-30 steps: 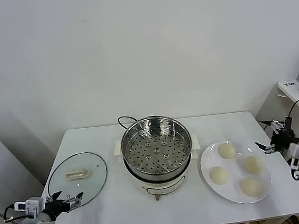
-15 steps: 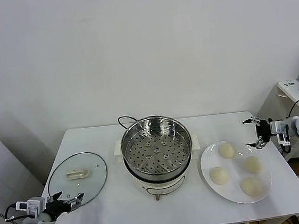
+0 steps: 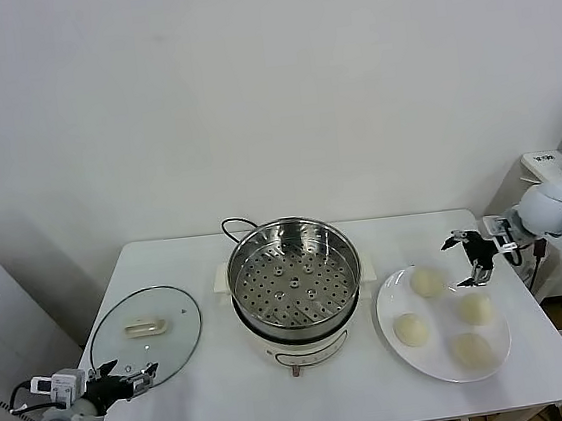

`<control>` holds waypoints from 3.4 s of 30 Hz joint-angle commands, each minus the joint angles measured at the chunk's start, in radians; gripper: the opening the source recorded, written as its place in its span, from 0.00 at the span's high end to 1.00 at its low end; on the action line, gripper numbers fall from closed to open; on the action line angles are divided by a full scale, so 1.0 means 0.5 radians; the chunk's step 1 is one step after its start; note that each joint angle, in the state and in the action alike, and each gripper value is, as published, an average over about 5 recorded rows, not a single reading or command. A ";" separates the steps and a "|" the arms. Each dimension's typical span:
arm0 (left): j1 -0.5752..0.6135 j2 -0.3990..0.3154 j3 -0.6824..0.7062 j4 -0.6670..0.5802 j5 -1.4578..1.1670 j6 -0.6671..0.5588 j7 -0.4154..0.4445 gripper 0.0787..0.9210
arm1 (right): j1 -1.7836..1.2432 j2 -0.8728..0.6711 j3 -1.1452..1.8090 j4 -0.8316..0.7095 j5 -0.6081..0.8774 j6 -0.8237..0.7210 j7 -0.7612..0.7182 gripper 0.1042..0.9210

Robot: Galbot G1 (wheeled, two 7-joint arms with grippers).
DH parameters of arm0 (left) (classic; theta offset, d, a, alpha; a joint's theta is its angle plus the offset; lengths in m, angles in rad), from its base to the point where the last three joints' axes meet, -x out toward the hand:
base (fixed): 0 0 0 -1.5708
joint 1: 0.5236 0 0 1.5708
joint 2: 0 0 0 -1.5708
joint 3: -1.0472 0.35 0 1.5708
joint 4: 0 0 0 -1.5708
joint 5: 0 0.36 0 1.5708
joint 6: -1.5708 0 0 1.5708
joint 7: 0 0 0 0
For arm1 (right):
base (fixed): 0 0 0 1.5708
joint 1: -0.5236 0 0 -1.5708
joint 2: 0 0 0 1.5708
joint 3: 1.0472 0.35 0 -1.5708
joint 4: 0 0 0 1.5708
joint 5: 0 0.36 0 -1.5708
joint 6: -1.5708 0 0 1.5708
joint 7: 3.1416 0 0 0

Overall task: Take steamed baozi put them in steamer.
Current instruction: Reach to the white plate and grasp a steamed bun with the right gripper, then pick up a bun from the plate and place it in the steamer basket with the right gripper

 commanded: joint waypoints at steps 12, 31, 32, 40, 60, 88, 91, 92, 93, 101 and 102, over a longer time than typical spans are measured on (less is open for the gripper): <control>0.018 -0.005 0.006 -0.017 0.003 0.007 0.006 0.12 | -0.044 0.372 -0.012 -0.350 -0.263 0.046 0.028 0.12; 0.058 -0.017 -0.007 -0.048 0.007 0.002 0.006 0.12 | -0.089 0.421 0.124 -0.434 -0.368 0.056 0.012 0.38; 0.060 -0.017 -0.008 -0.049 0.007 0.002 0.006 0.12 | -0.091 0.422 0.128 -0.434 -0.371 0.059 0.012 0.40; 0.070 -0.025 -0.013 -0.053 0.009 0.003 0.003 0.12 | -0.068 0.399 0.101 -0.371 -0.361 0.087 0.000 0.48; 0.062 -0.032 0.000 -0.071 0.023 0.010 -0.006 0.12 | 1.268 0.343 -0.838 -0.085 0.551 0.801 -0.460 0.47; 0.063 -0.010 -0.005 -0.071 0.024 0.003 -0.017 0.12 | 1.011 1.326 -0.519 -0.213 -0.144 1.504 -0.542 0.46; 0.061 -0.011 -0.006 -0.074 0.025 0.004 -0.018 0.12 | 0.931 1.339 -0.483 -0.191 -0.279 1.504 -0.560 0.46; 0.060 -0.011 -0.006 -0.074 0.025 0.004 -0.018 0.12 | 0.905 1.342 -0.470 -0.184 -0.323 1.504 -0.567 0.46; 0.061 -0.011 -0.006 -0.074 0.025 0.004 -0.019 0.12 | 0.885 1.343 -0.462 -0.180 -0.354 1.504 -0.570 0.46; 0.068 -0.013 -0.008 -0.075 0.029 0.002 -0.018 0.12 | 0.719 1.373 -0.348 -0.201 -0.578 1.504 -0.576 0.46; 0.067 -0.014 -0.008 -0.075 0.030 0.002 -0.018 0.12 | 0.702 1.381 -0.331 -0.216 -0.596 1.504 -0.575 0.46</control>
